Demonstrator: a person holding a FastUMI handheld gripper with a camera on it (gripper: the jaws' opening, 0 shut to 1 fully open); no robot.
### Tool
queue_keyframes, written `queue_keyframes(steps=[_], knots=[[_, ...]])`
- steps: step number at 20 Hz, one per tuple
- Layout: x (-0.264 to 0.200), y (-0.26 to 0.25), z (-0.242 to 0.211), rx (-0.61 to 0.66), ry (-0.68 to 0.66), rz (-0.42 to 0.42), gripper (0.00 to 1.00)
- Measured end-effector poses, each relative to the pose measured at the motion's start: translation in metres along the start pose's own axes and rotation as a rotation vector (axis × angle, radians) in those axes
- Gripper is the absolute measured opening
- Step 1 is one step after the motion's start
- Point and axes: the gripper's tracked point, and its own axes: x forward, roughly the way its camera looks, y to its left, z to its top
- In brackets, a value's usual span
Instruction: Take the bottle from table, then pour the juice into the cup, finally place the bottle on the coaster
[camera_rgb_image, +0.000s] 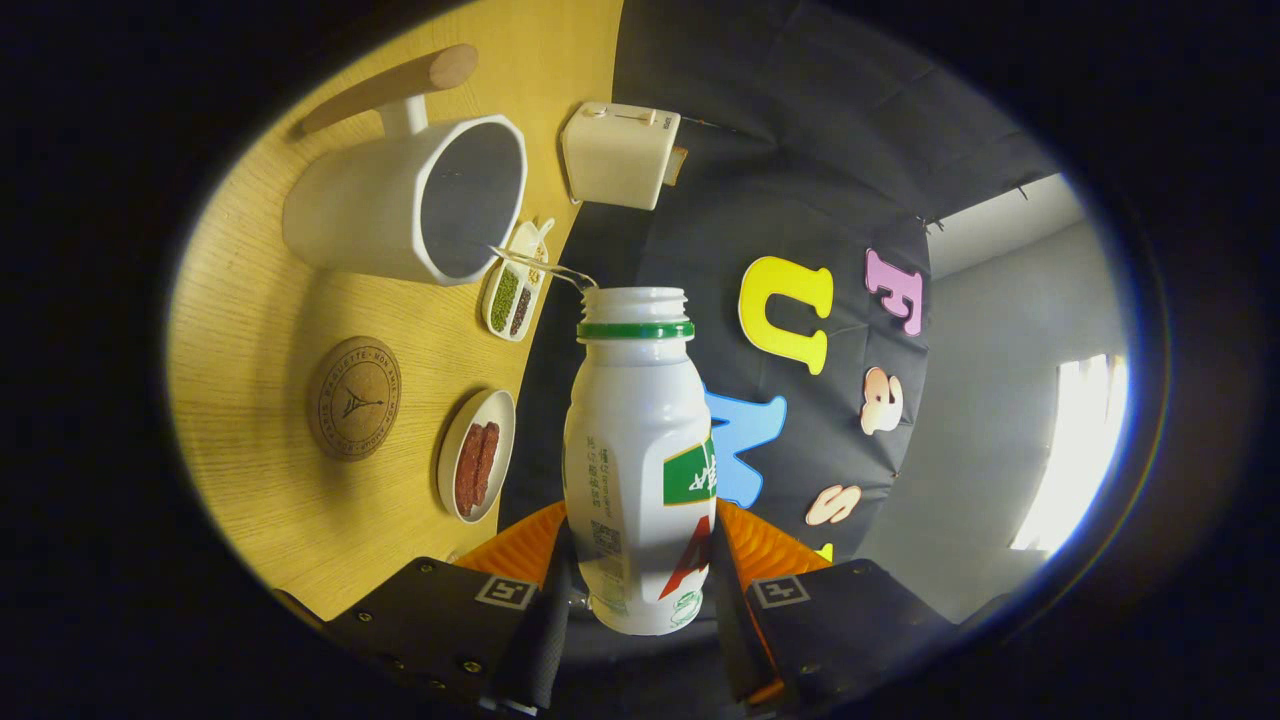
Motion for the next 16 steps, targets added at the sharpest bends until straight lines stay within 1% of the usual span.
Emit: queue_keyframes(steps=[16], knots=[[0.0021,-0.0063,0.0032,-0.041,-0.01,-0.015,0.64]])
